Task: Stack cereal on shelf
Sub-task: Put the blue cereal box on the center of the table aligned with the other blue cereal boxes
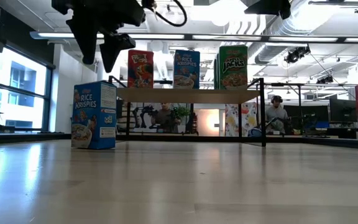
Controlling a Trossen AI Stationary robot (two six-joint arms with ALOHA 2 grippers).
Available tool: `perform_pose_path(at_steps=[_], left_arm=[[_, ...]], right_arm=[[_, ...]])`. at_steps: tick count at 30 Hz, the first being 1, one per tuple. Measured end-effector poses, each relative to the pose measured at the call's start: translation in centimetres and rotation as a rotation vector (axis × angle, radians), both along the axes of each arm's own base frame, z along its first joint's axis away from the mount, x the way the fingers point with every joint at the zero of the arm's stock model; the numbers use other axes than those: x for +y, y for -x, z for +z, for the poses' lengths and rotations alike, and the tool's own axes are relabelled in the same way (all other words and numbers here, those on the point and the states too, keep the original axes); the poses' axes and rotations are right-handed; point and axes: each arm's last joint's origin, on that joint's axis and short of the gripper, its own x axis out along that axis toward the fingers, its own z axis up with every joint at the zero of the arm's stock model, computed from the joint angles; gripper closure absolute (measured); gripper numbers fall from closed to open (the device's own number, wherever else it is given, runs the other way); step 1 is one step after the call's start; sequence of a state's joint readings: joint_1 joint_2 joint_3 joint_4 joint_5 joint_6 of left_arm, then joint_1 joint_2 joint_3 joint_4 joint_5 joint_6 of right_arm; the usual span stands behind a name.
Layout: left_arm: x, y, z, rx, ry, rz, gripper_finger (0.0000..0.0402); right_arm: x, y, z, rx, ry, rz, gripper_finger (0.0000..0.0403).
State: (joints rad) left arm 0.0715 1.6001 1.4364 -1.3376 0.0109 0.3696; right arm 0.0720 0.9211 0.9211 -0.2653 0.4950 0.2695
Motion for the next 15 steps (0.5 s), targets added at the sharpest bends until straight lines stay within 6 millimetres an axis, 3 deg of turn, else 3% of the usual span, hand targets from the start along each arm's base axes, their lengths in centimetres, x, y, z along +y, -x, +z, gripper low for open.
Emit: perform_pose_path(at_steps=[15], left_arm=[[0.1,-1.5,-2.2,0.071,0.007,-0.026,0.0156]], right_arm=[[0.0,0.0,-0.1,0.006,0.000,0.000,0.0124]])
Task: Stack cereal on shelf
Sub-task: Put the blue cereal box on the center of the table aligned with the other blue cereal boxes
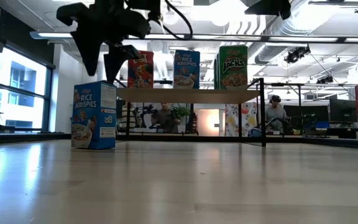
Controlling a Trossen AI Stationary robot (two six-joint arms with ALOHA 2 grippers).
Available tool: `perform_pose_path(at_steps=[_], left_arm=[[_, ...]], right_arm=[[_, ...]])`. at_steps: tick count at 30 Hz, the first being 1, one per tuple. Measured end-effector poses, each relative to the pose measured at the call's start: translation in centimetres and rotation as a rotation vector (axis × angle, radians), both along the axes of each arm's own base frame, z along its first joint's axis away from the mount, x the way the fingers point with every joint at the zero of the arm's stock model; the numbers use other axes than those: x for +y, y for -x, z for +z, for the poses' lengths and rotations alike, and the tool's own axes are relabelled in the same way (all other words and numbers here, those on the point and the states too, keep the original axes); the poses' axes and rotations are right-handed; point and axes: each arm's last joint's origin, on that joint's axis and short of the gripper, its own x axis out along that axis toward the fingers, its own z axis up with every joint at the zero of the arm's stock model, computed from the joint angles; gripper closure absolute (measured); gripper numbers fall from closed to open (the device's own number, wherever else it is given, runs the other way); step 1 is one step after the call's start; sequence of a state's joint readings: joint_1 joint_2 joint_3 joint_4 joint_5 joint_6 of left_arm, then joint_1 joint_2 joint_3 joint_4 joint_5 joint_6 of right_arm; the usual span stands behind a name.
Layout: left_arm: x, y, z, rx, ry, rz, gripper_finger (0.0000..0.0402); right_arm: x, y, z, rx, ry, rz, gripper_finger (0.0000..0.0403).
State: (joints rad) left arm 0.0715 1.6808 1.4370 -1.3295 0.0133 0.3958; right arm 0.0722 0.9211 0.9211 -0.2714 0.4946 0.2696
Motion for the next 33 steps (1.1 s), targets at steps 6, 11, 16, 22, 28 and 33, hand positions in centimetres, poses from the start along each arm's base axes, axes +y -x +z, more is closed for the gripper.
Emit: perform_pose_path(at_steps=[6,11,16,22,28,33], left_arm=[[0.17,-0.46,-0.84,0.034,-0.045,0.000,0.0156],[0.24,-0.50,-0.94,0.038,-0.057,0.000,0.0156],[0.24,-0.53,-0.98,0.039,-0.057,0.016,0.0156],[0.23,-0.65,-0.98,0.026,-0.047,0.021,0.0156],[0.24,-0.72,-0.99,0.018,-0.046,0.012,0.0156],[0.24,-0.79,-0.99,0.011,-0.046,0.012,0.0156]], right_arm=[[0.00,0.01,0.00,0.001,0.000,0.000,0.0124],[0.00,0.00,-0.01,0.001,-0.001,0.000,0.0124],[0.00,0.01,-0.01,0.001,0.000,-0.001,0.0124],[-0.01,0.00,-0.01,0.002,0.000,0.000,0.0124],[0.00,0.00,-0.01,0.002,0.000,0.000,0.0124],[0.00,0.00,-0.01,0.001,0.000,-0.001,0.0124]])
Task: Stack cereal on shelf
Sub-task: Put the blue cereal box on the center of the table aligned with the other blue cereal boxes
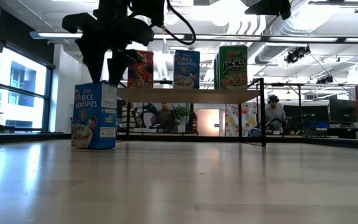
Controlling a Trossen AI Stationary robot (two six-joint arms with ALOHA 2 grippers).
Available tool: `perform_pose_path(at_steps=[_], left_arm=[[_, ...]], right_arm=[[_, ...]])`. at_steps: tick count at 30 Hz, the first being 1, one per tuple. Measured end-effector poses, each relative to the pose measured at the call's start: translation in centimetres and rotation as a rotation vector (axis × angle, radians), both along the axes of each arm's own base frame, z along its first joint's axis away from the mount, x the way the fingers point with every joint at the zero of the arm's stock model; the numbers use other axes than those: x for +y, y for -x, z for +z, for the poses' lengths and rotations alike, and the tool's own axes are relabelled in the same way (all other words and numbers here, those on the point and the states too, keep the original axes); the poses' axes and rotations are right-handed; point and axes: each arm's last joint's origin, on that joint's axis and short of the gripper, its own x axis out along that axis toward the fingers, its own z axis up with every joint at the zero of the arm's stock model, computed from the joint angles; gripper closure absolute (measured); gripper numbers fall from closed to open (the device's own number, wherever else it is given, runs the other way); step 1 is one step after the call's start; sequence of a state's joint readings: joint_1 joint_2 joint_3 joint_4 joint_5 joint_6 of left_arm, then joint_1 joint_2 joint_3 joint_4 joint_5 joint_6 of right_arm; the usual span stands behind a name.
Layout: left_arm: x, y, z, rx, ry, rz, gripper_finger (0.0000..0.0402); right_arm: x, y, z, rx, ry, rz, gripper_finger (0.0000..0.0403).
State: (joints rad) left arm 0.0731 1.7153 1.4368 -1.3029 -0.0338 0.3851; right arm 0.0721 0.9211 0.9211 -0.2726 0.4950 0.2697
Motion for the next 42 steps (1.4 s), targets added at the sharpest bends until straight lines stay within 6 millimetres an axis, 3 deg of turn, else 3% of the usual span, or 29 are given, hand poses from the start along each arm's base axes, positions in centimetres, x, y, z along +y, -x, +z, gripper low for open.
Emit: perform_pose_path(at_steps=[9,17,32,37,42], left_arm=[[-0.1,-0.5,-1.7,0.093,0.031,0.015,0.0156],[-0.1,-0.5,-1.8,0.094,0.030,0.015,0.0160],[-0.1,-0.4,-1.7,0.108,0.029,0.015,0.0251],[-0.2,-0.1,-1.3,0.144,0.031,0.016,0.0256],[-0.1,-0.5,0.6,0.114,0.027,0.042,0.0254]], right_arm=[[0.0,0.0,0.0,-0.007,-0.016,-0.003,0.0124],[0.0,0.0,0.0,-0.007,-0.016,-0.003,0.0124],[0.0,0.0,0.0,-0.007,-0.016,-0.003,0.0124],[0.0,0.0,0.0,-0.007,-0.016,-0.003,0.0124],[0.0,0.0,0.0,-0.007,-0.016,-0.003,0.0124]])
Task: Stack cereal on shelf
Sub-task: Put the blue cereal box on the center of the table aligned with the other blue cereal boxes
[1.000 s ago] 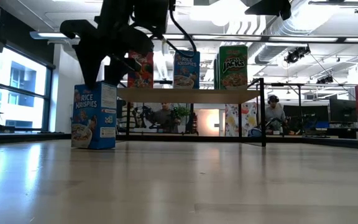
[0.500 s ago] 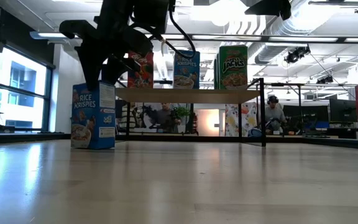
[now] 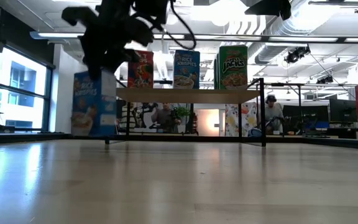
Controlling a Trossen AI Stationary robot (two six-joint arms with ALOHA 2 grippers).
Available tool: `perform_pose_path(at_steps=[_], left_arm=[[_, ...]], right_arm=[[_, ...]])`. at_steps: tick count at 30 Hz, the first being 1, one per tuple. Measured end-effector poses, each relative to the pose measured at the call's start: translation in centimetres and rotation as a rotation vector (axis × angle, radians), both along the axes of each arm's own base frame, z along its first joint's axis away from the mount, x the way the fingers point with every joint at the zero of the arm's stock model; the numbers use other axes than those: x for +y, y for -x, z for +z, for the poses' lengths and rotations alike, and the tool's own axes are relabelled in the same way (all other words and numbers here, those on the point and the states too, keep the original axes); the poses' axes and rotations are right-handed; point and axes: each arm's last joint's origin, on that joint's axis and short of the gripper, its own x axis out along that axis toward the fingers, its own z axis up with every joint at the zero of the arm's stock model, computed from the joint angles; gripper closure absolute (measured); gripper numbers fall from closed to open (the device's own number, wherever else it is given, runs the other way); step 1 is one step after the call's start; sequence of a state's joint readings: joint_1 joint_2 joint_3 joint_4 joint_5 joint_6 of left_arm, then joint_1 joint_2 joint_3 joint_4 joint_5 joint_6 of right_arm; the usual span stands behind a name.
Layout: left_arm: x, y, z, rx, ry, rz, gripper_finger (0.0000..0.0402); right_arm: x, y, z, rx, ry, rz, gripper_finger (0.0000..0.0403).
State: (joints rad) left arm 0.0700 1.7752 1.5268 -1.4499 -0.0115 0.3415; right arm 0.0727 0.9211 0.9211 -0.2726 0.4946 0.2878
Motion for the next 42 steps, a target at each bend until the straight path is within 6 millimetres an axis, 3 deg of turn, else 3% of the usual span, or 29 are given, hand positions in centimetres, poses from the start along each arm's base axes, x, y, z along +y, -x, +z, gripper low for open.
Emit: perform_pose_path(at_steps=[22,28,35,42], left_arm=[[1.3,-0.7,12.3,-0.396,-0.039,0.054,0.0255],[1.4,-0.7,13.9,-0.473,-0.048,0.035,0.0255],[1.3,-1.0,14.3,-0.525,-0.055,0.014,0.0255],[2.0,-1.8,14.7,-0.604,-0.187,0.007,0.0255]], right_arm=[[0.0,0.0,0.0,-0.001,-0.003,0.010,0.0124],[0.3,-0.4,-0.2,0.017,0.005,0.088,0.0124],[0.3,-1.7,-0.1,-0.023,0.036,0.096,0.0124],[0.3,-2.2,0.4,-0.071,0.074,0.101,0.0124]])
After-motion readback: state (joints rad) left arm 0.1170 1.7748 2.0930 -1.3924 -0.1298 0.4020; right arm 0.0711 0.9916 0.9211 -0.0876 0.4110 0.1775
